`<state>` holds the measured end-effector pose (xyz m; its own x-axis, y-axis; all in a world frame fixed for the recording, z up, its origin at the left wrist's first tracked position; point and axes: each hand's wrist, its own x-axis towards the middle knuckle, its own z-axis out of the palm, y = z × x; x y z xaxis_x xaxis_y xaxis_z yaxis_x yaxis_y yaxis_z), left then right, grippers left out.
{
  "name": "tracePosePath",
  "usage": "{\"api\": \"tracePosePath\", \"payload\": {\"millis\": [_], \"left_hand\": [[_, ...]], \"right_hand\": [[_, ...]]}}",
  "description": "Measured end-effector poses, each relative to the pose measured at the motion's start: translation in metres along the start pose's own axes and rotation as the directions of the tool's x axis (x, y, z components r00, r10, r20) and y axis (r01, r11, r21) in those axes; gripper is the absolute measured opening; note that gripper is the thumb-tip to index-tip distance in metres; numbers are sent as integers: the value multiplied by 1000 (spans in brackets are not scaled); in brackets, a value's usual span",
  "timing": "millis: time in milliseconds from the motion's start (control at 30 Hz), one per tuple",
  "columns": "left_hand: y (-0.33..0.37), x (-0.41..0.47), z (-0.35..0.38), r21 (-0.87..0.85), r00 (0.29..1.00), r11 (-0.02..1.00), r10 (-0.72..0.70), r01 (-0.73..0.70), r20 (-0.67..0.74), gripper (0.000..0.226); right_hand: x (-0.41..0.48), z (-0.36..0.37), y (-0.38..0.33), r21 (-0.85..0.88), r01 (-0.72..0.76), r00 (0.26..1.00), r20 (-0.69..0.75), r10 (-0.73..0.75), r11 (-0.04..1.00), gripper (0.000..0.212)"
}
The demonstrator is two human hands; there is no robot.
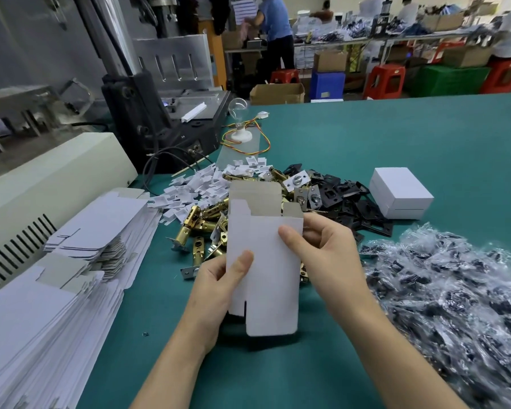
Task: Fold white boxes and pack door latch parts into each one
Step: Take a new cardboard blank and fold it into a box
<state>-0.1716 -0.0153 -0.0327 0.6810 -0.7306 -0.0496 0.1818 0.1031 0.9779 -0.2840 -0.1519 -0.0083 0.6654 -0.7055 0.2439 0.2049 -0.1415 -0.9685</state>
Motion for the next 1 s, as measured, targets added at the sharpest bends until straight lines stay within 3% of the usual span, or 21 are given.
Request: {"api": "tracePosePath", "payload": {"millis": [200, 400, 567, 733, 900, 1000], "left_hand": [[-2, 1, -2, 60, 980, 985, 167, -161, -104, 17], [-5, 3, 2, 9, 974, 985, 173, -174, -149, 21], [-6, 3, 5, 11, 948, 976, 215, -219, -235, 42], [-7, 0, 4, 104, 906, 931, 365, -350, -214, 48], [-7, 1, 5, 77, 915, 931, 365, -357, -174, 41], [-8, 0, 3, 81, 922, 935, 354, -346, -158, 31]], "right_hand": [[-1, 2, -1, -80, -18, 999, 40, 22, 997, 9], [-2, 3, -6, 38, -32, 993, 119, 27, 999, 16], [-1, 8, -9, 142, -1, 990, 142, -19, 990, 28], [0, 6, -4, 141, -13, 991, 131, -5, 990, 28], [1, 2, -1, 71, 13, 991, 130, -22, 997, 35], [2, 0, 0, -10, 30, 991, 129, -29, 999, 29]]}}
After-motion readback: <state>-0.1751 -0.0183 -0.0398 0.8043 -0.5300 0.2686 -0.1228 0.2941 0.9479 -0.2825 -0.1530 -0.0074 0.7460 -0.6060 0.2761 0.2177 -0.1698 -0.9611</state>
